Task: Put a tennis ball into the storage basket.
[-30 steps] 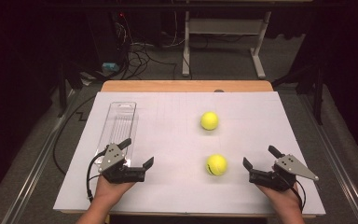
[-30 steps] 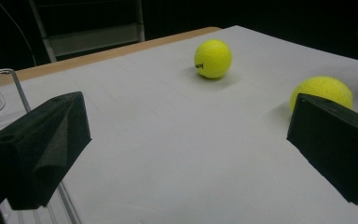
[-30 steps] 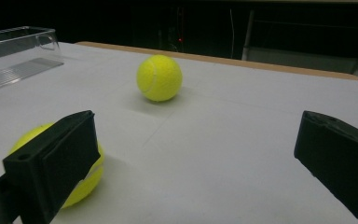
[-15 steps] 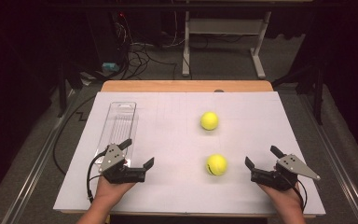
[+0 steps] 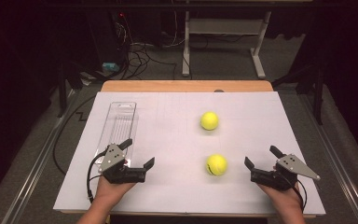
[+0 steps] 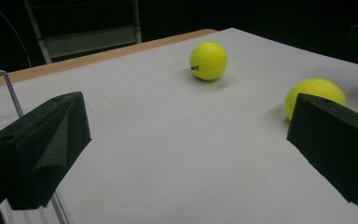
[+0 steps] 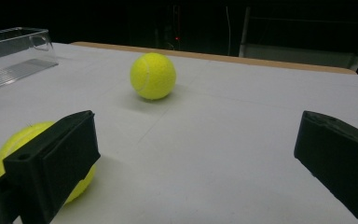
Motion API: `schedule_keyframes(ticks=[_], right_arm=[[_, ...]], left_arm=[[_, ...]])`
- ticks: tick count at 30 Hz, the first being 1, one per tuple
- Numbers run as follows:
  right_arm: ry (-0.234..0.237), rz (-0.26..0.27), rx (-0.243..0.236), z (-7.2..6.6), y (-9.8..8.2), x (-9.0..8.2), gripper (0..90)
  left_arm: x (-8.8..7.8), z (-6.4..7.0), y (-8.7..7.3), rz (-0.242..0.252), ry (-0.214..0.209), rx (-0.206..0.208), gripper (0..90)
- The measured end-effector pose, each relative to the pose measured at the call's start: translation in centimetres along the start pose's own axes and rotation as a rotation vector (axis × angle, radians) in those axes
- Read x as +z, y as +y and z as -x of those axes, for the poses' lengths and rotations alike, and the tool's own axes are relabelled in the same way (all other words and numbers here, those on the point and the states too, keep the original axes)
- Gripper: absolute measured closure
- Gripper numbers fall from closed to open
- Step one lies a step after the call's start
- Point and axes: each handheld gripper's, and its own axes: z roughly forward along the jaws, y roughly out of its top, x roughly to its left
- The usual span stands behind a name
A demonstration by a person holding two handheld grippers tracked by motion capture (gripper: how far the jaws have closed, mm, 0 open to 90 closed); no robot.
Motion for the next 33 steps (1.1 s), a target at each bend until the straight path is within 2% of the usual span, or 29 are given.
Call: schedule_keyframes(ticks=[6, 9, 10, 11, 15, 17, 18, 19, 21, 24, 31, 33], right_arm=[[0.002, -0.007, 0.006, 0.0, 0.0, 0.0, 0.0], [0.004, -0.01, 0.006, -0.1, 0.0, 0.0, 0.0], [0.004, -0.014, 0.004, -0.1, 0.0, 0.1, 0.0], [0.004, -0.015, 0.004, -0.1, 0.0, 0.1, 0.0], [0.006, -0.02, 0.002, -0.2, -0.1, 0.2, 0.0], [0.006, -0.021, 0.003, -0.2, -0.1, 0.1, 0.0], [0.007, -0.022, 0.004, -0.3, -0.1, 0.1, 0.0], [0.008, -0.023, 0.004, -0.3, -0.1, 0.1, 0.0], [0.008, -0.024, 0.001, -0.3, -0.1, 0.2, 0.0], [0.011, -0.027, 0.001, -0.3, -0.1, 0.2, 0.0], [0.018, -0.036, 0.001, -0.5, -0.2, 0.4, 0.0], [0.019, -0.037, 0.0, -0.5, -0.2, 0.5, 0.0]], left_arm=[[0.2, 0.2, 0.3, -0.02, -0.003, 0.006, 0.1], [0.4, 0.5, 0.6, -0.055, -0.003, 0.022, 0.1], [0.6, 0.9, 0.8, -0.084, -0.002, 0.038, 0.2], [0.6, 0.9, 0.8, -0.084, -0.002, 0.038, 0.2], [1.5, 1.8, 1.2, -0.169, -0.013, 0.081, 0.2], [1.7, 2.0, 1.3, -0.185, -0.017, 0.084, 0.2], [2.0, 2.2, 1.4, -0.21, -0.028, 0.088, 0.2], [2.0, 2.2, 1.4, -0.21, -0.028, 0.088, 0.2], [2.5, 2.4, 1.7, -0.246, -0.036, 0.093, 0.2], [2.8, 2.4, 2.0, -0.263, -0.042, 0.093, 0.2], [3.9, 2.0, 4.1, -0.324, -0.069, 0.095, 0.2], [4.7, 1.9, 5.1, -0.367, -0.088, 0.104, 0.2]])
